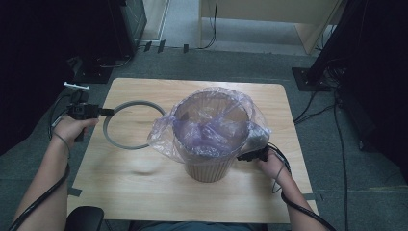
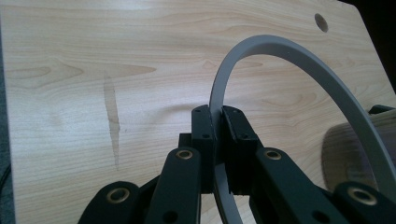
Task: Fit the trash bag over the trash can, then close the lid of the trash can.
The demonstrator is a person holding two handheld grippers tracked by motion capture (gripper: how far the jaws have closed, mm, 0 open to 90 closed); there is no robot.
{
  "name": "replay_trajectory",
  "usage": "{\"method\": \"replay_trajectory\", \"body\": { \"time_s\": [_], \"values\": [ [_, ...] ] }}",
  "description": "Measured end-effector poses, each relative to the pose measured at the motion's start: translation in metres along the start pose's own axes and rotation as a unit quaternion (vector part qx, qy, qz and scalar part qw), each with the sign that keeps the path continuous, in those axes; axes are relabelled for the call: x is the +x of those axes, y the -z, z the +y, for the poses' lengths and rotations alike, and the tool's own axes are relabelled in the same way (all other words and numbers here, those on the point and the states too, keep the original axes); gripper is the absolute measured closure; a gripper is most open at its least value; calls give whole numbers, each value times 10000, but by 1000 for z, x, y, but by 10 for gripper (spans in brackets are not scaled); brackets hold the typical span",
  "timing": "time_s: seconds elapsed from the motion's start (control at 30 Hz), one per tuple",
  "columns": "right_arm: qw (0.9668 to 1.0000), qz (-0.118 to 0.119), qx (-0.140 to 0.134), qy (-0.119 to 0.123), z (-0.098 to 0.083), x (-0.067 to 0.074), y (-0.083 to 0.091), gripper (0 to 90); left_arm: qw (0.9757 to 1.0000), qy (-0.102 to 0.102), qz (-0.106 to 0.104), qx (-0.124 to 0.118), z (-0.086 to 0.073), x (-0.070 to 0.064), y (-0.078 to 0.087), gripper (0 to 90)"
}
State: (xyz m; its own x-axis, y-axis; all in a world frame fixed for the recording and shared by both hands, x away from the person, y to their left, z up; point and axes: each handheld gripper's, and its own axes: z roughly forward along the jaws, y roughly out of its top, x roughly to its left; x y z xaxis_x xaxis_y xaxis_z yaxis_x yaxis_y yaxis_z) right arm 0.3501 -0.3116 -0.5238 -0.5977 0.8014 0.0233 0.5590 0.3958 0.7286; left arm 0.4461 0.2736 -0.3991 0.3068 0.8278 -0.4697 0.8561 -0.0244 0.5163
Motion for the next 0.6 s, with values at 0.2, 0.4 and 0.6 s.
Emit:
{"method": "replay_trajectory", "body": {
  "time_s": [0.2, 0.4, 0.6],
  "values": [
    [10000, 1, 2, 4, 0, 0, 0, 82, 10000, 31, -26, 25, 8, -3, 12, 842],
    [10000, -7, -1, 0, 0, 0, 0, 82, 10000, 26, -14, 60, 13, -6, 21, 842],
    [10000, -7, -1, -1, 0, 0, 0, 83, 9999, 82, -73, -24, 19, -7, 31, 842]
  ]
}}
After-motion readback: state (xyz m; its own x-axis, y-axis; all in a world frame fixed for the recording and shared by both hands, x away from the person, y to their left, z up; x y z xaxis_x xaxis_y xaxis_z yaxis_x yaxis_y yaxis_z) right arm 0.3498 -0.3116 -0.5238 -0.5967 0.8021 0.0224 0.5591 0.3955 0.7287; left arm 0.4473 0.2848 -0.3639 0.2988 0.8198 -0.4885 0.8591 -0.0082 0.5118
